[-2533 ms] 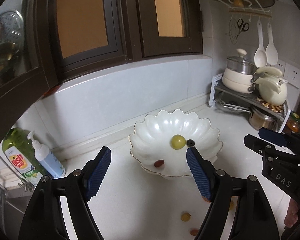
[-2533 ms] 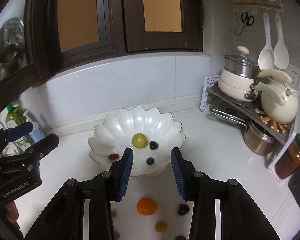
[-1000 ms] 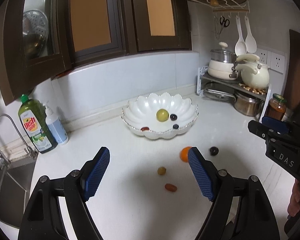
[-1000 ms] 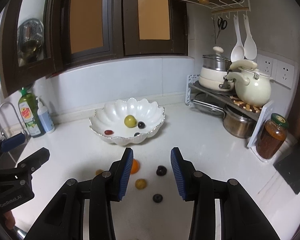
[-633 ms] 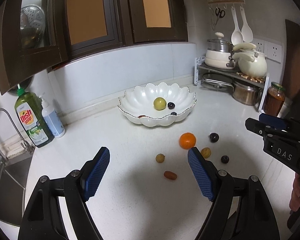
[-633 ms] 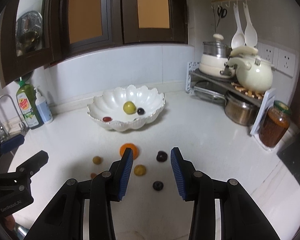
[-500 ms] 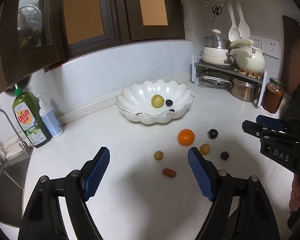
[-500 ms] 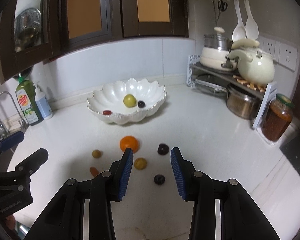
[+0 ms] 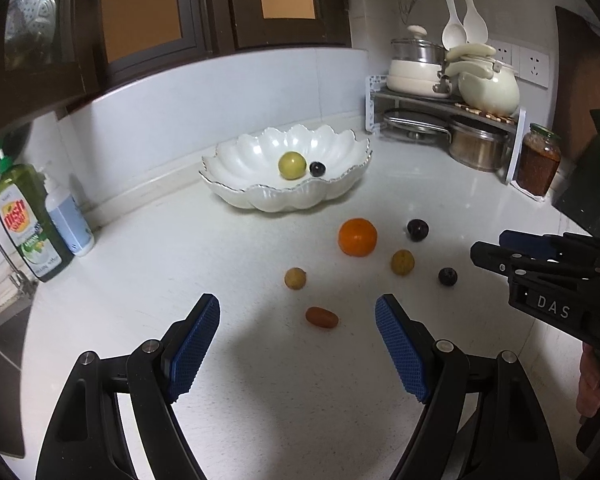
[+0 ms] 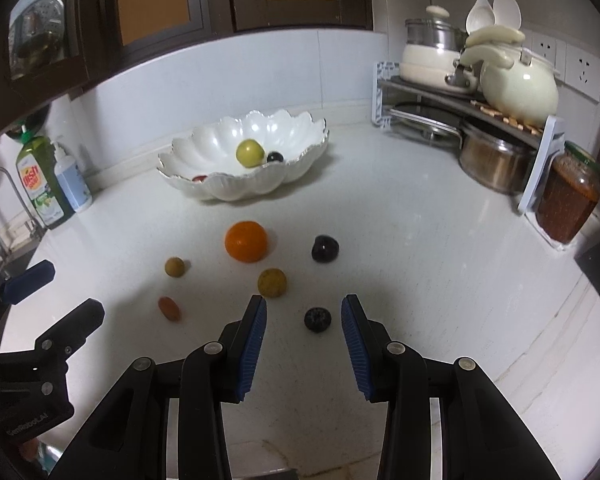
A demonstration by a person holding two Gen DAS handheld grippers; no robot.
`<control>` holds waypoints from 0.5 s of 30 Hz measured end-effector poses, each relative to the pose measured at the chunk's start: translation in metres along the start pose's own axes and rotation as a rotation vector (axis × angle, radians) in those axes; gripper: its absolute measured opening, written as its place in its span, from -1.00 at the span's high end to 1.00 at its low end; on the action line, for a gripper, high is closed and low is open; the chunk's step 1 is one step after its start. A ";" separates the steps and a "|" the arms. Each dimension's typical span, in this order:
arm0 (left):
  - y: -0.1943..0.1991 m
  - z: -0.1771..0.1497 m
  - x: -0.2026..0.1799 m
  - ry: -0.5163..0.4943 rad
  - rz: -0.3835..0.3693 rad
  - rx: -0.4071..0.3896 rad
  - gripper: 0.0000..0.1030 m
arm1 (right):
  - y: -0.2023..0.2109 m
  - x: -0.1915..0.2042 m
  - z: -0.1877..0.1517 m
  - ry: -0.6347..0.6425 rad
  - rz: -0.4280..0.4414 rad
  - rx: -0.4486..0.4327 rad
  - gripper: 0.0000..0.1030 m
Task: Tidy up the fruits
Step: 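Withdraw both open grippers from the bowl back toward the loose fruits, then close the left gripper on a red date while the right gripper grasps a dark plum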
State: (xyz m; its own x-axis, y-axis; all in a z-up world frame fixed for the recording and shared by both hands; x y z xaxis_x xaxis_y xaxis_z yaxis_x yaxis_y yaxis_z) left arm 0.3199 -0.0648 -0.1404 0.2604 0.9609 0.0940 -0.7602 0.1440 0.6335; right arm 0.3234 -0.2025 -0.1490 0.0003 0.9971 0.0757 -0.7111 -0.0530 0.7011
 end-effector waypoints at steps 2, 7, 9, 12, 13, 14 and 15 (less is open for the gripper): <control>-0.006 -0.003 -0.001 0.003 -0.019 0.005 -0.55 | -0.005 -0.001 -0.002 -0.002 0.000 0.009 0.21; -0.019 -0.009 -0.004 -0.013 -0.036 0.018 -0.55 | -0.018 -0.001 -0.009 -0.016 0.000 0.035 0.21; -0.024 -0.010 -0.005 -0.021 -0.045 0.023 -0.55 | -0.023 -0.002 -0.011 -0.018 -0.002 0.047 0.21; -0.033 -0.012 -0.007 -0.032 -0.062 0.037 -0.51 | -0.030 -0.002 -0.014 -0.019 -0.001 0.060 0.21; -0.036 -0.013 -0.008 -0.033 -0.068 0.041 -0.49 | -0.031 -0.003 -0.014 -0.019 -0.003 0.063 0.21; -0.040 -0.014 -0.009 -0.037 -0.076 0.049 -0.43 | -0.034 -0.003 -0.015 -0.018 -0.004 0.066 0.21; -0.042 -0.015 -0.009 -0.040 -0.079 0.055 -0.38 | -0.036 -0.002 -0.015 -0.017 -0.006 0.067 0.21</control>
State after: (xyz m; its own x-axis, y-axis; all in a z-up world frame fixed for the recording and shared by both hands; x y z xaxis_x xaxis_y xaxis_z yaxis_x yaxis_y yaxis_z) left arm 0.3405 -0.0764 -0.1796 0.3430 0.9366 0.0720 -0.7028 0.2050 0.6812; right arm 0.3382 -0.2017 -0.1847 0.0165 0.9964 0.0833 -0.6623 -0.0515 0.7475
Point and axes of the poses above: each gripper's, at about its wrist camera, not at the fingertips, and y roughly against the way its jaws point, x to its left, z to its top, the point moved 9 cm from there along -y, roughly the way its jaws point, and after that the axes turned 1 degree about -y, right-handed, at the moved point
